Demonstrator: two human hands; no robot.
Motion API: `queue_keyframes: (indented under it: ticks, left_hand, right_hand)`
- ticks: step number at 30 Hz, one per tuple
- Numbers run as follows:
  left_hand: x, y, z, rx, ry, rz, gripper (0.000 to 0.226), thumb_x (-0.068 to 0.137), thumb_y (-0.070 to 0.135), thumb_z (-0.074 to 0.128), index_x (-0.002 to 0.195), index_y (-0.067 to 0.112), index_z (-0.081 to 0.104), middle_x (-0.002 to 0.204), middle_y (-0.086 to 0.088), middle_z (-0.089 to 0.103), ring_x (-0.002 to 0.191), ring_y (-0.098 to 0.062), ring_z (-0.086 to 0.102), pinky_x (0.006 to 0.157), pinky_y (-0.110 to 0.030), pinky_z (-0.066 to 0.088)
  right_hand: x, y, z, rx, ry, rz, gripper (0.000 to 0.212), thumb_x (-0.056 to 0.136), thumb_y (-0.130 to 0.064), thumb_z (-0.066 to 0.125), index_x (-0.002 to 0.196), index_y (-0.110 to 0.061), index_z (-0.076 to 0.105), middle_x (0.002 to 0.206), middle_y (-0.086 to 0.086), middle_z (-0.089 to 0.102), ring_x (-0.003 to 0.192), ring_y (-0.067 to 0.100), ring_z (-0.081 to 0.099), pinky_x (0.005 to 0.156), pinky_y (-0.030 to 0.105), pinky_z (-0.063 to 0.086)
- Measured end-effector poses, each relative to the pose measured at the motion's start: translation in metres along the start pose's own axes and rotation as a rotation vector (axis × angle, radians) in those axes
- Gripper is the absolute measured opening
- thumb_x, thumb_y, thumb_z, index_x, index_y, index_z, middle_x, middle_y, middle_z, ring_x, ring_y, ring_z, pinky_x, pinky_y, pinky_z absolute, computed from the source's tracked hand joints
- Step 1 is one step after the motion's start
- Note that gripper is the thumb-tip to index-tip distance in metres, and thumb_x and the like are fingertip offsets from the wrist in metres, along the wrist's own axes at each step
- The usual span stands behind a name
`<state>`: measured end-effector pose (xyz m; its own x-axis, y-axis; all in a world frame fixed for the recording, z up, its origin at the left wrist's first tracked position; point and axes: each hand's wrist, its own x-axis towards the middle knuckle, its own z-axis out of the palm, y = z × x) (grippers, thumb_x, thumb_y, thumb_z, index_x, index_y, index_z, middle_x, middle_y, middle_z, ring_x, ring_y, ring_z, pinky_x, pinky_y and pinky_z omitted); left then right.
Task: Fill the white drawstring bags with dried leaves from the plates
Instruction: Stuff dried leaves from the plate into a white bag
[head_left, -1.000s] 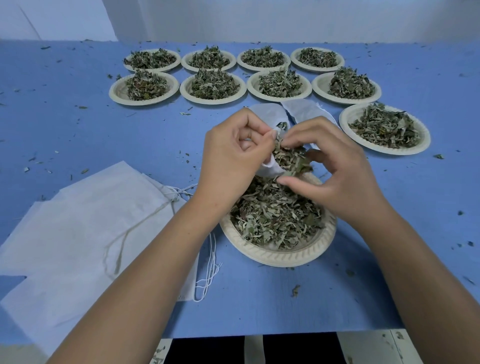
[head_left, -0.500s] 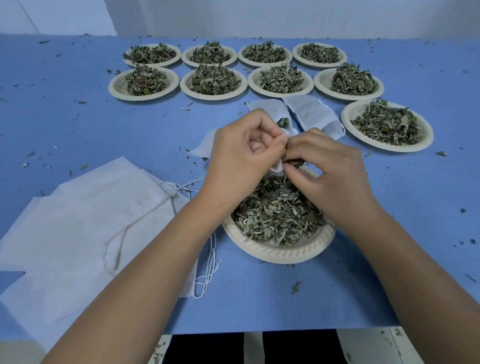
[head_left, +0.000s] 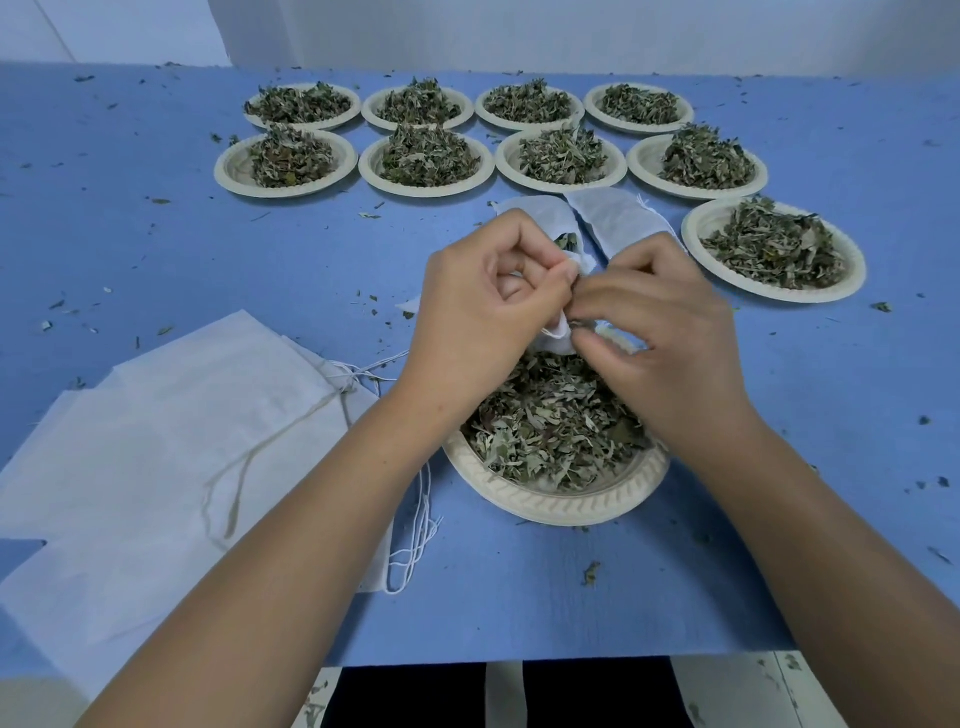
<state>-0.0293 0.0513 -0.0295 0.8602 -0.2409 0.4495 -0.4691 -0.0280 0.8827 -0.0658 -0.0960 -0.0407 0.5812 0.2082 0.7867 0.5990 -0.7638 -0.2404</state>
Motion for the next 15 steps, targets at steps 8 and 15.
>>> queue_keyframes:
  ticks: [8,15]
  left_hand:
    - [0.003,0.000,-0.004,0.024,0.084,-0.032,0.020,0.090,0.007,0.066,0.075,0.019,0.059,0.052,0.010,0.059,0.046,-0.007,0.054,0.051,-0.021,0.045]
    - [0.001,0.004,-0.003,-0.036,-0.011,-0.018,0.019,0.089,0.005,0.067,0.076,0.016,0.059,0.052,0.007,0.060,0.048,-0.007,0.056,0.051,-0.016,0.044]
  right_hand:
    - [0.002,0.001,-0.017,0.042,0.130,0.131,0.017,0.080,-0.027,0.079,0.075,-0.017,0.065,0.085,-0.016,0.060,0.091,0.009,0.047,0.086,0.055,0.039]
    - [0.001,0.002,0.000,-0.124,-0.051,0.018,0.019,0.083,0.001,0.063,0.078,-0.013,0.073,0.083,-0.012,0.071,0.105,0.020,0.063,0.090,0.037,0.021]
